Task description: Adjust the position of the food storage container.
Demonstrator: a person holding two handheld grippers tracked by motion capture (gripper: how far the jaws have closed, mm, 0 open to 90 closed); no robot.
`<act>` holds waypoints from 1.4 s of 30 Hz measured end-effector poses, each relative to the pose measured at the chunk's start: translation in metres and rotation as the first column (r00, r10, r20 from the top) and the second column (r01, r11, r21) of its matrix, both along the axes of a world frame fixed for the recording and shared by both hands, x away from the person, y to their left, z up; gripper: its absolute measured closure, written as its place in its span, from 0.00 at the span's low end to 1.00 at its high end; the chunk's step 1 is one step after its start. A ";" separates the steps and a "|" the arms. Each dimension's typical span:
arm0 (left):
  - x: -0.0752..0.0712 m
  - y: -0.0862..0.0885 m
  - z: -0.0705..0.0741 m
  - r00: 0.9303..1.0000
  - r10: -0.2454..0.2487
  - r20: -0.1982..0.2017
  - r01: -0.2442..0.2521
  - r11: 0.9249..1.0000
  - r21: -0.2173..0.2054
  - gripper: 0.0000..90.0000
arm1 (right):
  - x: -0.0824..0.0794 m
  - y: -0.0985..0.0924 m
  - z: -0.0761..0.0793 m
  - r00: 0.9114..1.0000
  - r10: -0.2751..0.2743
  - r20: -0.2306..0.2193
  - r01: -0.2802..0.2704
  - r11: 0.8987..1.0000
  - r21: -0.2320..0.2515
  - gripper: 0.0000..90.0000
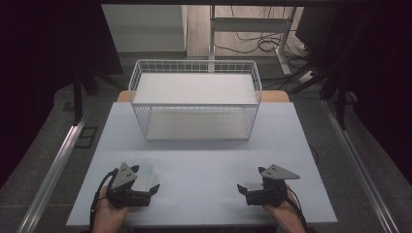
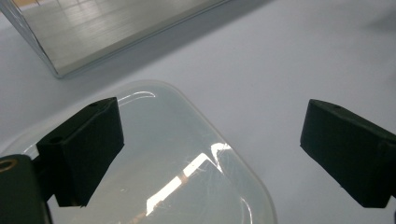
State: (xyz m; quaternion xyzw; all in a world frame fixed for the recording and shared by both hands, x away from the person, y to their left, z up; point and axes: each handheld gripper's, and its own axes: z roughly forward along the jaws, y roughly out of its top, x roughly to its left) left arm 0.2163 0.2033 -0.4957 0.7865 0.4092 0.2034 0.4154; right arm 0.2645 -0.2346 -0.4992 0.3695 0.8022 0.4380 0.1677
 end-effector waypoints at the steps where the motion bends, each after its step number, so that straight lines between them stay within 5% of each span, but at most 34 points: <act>1: 0.000 0.000 0.000 1.000 0.000 0.000 0.000 1.000 0.000 0.06 | 0.000 0.000 0.000 1.000 0.000 0.000 0.000 1.000 0.000 0.00; 5: 0.001 0.004 -0.001 1.000 -0.021 -0.016 0.021 0.999 -0.042 0.07 | 0.001 -0.003 0.001 1.000 0.025 0.003 -0.024 0.998 -0.062 0.00; 12: 0.003 0.008 0.001 0.999 -0.020 -0.043 0.016 0.997 -0.074 0.07 | 0.003 -0.003 -0.003 1.000 0.018 0.003 -0.018 0.996 -0.090 0.00; 18: 0.005 0.012 0.001 0.998 0.014 -0.065 -0.018 0.998 -0.066 0.06 | 0.004 -0.003 -0.002 1.000 -0.012 0.009 0.013 0.997 -0.081 0.00; 23: 0.006 0.022 0.005 0.996 0.045 -0.073 -0.053 0.993 -0.110 0.09 | 0.005 -0.004 -0.001 1.000 -0.030 -0.006 0.030 0.998 -0.062 0.00; 32: 0.004 0.055 0.012 0.989 0.132 -0.058 -0.138 0.983 -0.117 0.37 | 0.005 -0.001 -0.002 0.999 -0.016 -0.044 0.013 0.997 -0.074 0.03; 36: 0.000 0.077 0.012 0.981 0.186 -0.060 -0.192 0.975 -0.114 0.54 | 0.005 -0.001 -0.002 0.999 -0.010 -0.053 0.006 0.997 -0.072 0.04; 40: -0.005 0.105 0.007 0.968 0.237 -0.087 -0.247 0.958 -0.143 0.83 | 0.006 0.000 -0.001 0.997 0.001 -0.078 -0.006 0.998 -0.070 0.08; 42: -0.006 0.110 0.005 0.964 0.245 -0.100 -0.257 0.956 -0.144 0.88 | 0.005 0.000 -0.001 0.997 0.004 -0.083 -0.010 0.997 -0.071 0.09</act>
